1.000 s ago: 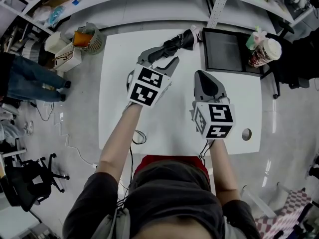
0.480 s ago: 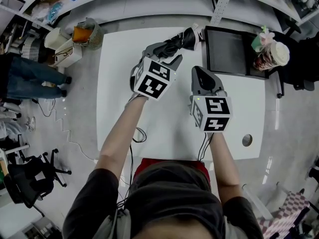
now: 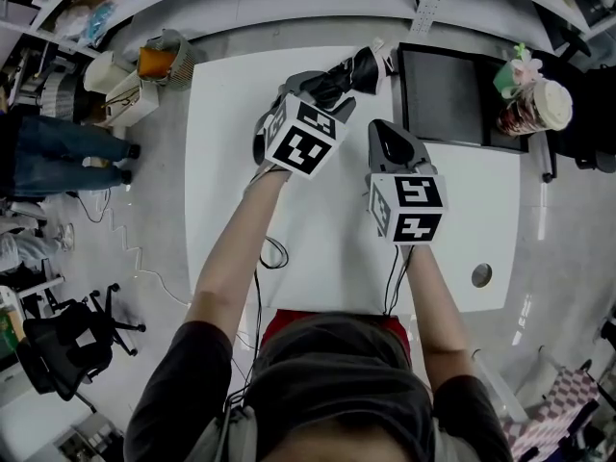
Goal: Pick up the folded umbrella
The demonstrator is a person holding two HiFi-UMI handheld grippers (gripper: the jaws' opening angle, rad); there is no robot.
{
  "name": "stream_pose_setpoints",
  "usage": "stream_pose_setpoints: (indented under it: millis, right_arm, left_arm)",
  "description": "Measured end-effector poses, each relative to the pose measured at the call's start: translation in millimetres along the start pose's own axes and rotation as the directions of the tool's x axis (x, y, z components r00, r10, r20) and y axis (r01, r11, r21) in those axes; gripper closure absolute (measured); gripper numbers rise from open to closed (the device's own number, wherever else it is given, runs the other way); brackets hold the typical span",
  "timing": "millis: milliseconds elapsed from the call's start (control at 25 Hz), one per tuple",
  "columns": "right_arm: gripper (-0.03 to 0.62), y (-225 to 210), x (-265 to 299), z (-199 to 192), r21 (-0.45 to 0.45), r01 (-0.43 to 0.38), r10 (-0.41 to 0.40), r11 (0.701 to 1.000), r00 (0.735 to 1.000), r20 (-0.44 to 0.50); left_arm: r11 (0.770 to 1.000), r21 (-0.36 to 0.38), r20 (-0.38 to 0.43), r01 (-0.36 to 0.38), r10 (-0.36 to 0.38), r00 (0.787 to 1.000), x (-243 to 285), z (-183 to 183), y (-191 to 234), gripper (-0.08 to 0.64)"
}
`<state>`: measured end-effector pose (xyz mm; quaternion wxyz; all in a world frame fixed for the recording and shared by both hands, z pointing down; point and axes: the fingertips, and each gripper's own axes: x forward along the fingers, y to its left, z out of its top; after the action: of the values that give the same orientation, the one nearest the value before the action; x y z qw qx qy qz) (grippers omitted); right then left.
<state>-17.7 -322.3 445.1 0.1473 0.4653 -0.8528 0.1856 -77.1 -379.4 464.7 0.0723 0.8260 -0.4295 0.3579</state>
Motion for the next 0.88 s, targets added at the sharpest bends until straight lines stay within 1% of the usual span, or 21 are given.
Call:
stream_pose_setpoints:
  millis: [120, 400, 560, 880]
  right_arm:
    - [0.574, 1, 8, -1, 0.005, -0.006, 0.006, 1.0, 1.0, -0.007]
    - [0.574, -4, 24, -7, 0.024, -0.007, 0.008, 1.0, 1.0, -0.026]
    - [0.574, -9, 34, -10, 0.053, -0.008, 0.01, 0.999, 0.999, -0.039]
    - [0.574, -16, 51, -20, 0.07, -0.02, 0.025, 0.997, 0.997, -0.071]
  left_arm:
    - [1.0, -0.003, -0.028, 0.009, -0.009, 1.0, 9, -6, 6, 0.297]
    - [1.0, 0.016, -0.087, 0.022, -0.021, 0.996, 33, -21, 12, 0.281]
    - [0.999, 0.022, -0.107, 0.024, -0.021, 0.994, 45, -26, 13, 0.281]
    - [0.999, 0.036, -0.137, 0.026, -0.021, 0.99, 65, -32, 18, 0.281]
